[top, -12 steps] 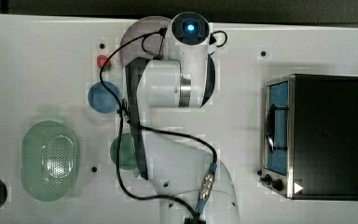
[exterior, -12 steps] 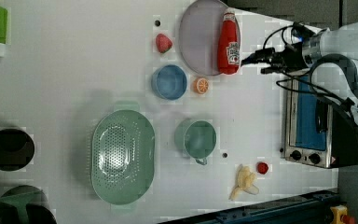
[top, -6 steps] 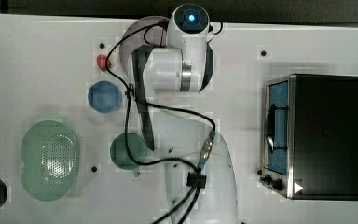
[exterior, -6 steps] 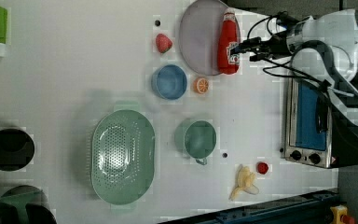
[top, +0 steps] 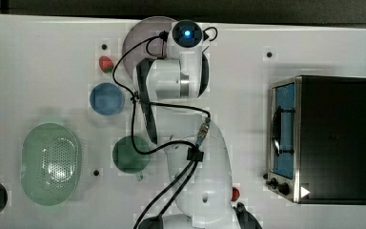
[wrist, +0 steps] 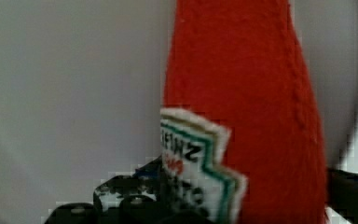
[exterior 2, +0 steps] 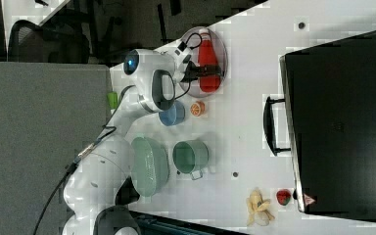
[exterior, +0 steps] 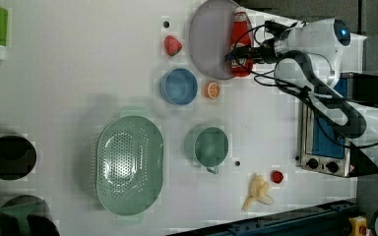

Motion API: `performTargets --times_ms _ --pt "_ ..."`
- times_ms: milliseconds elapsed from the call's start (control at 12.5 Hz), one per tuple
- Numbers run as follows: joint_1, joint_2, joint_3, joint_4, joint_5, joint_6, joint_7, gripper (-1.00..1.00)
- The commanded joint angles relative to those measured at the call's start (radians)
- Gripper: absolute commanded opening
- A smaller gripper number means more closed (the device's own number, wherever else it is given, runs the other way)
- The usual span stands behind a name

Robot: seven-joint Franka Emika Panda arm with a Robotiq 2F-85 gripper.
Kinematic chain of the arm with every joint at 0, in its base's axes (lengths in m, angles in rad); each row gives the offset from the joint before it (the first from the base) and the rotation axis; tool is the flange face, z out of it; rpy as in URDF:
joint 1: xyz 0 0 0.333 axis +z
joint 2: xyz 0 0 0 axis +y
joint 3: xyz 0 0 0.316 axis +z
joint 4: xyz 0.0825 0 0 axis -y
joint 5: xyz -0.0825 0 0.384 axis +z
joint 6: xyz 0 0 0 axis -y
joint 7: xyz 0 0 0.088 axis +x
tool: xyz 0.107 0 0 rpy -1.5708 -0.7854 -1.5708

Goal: Pick ketchup from plate and place it on table.

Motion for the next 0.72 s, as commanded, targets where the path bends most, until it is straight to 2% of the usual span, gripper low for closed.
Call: performTargets --times_ms 80,240,320,560,720 --pt "0.007 -0.007 0.011 0.042 -0.007 0.037 -0.056 1.0" --pt "0.012 0.0 0.007 0.046 -0.007 0.043 -0.057 1.0" --pt "0.012 0.0 0.005 0.048 -0.007 0.042 -0.057 0.91" --pt "0.013 0.0 0.003 0.051 -0.007 0.045 -0.056 0.2" --pt "0.013 -0.007 0.005 0.055 -0.006 0.045 -0.053 0.19"
